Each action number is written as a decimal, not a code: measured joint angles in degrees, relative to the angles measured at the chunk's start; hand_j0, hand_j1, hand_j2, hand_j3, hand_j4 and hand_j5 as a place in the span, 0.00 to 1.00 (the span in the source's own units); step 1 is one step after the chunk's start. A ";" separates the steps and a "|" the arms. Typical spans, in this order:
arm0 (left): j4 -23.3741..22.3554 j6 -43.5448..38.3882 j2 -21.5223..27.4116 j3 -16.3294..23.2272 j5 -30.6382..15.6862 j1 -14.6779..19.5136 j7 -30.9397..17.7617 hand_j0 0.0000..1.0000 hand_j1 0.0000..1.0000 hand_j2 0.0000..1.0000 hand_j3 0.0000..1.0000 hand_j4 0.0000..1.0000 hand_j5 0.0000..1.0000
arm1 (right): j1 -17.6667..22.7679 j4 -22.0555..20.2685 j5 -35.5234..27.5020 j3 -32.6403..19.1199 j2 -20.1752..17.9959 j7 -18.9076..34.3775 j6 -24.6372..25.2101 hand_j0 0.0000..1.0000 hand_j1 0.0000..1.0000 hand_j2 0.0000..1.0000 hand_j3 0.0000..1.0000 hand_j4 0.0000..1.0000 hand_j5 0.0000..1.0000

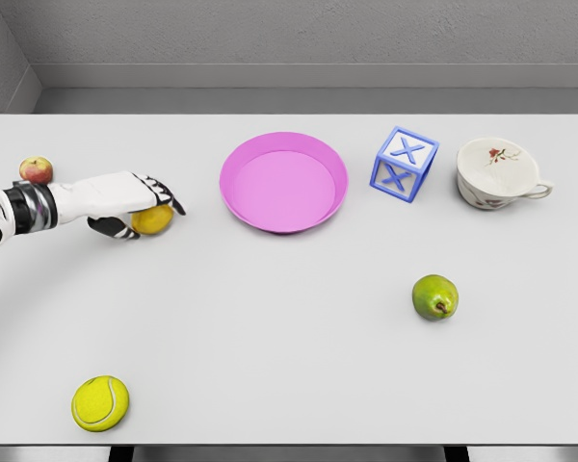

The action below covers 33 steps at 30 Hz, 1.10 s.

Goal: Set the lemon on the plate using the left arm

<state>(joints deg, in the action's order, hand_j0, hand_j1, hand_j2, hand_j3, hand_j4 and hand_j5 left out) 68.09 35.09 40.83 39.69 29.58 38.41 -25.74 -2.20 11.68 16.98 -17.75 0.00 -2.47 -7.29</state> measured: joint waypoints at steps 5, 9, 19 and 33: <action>0.18 0.01 0.00 0.07 0.13 0.00 -0.18 0.60 0.60 0.60 0.60 0.60 0.60 | 0.00 0.00 0.00 0.00 0.00 0.00 0.00 1.00 1.00 1.00 1.00 1.00 1.00; 0.42 0.02 0.00 0.01 -0.03 -0.09 -0.21 0.58 0.58 0.58 0.58 0.58 0.58 | 0.00 0.00 0.00 0.00 0.00 0.00 0.00 1.00 1.00 1.00 1.00 1.00 1.00; 0.66 0.04 0.16 -1.59 -1.93 0.09 -0.15 0.58 0.58 0.58 0.58 0.58 0.58 | 0.00 0.00 0.00 -0.01 0.00 0.00 0.00 1.00 1.00 1.00 1.00 1.00 1.00; 3.65 0.06 -4.78 -2.39 -4.86 1.85 -0.33 0.58 0.58 0.58 0.58 0.58 0.58 | 0.00 0.00 0.00 0.00 0.00 0.00 0.00 1.00 1.00 1.00 1.00 1.00 1.00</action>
<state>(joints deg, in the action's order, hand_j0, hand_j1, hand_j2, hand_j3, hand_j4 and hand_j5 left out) 71.74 35.14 36.04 37.30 24.72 40.25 -26.06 -2.20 11.68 16.98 -17.75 0.00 -2.47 -7.29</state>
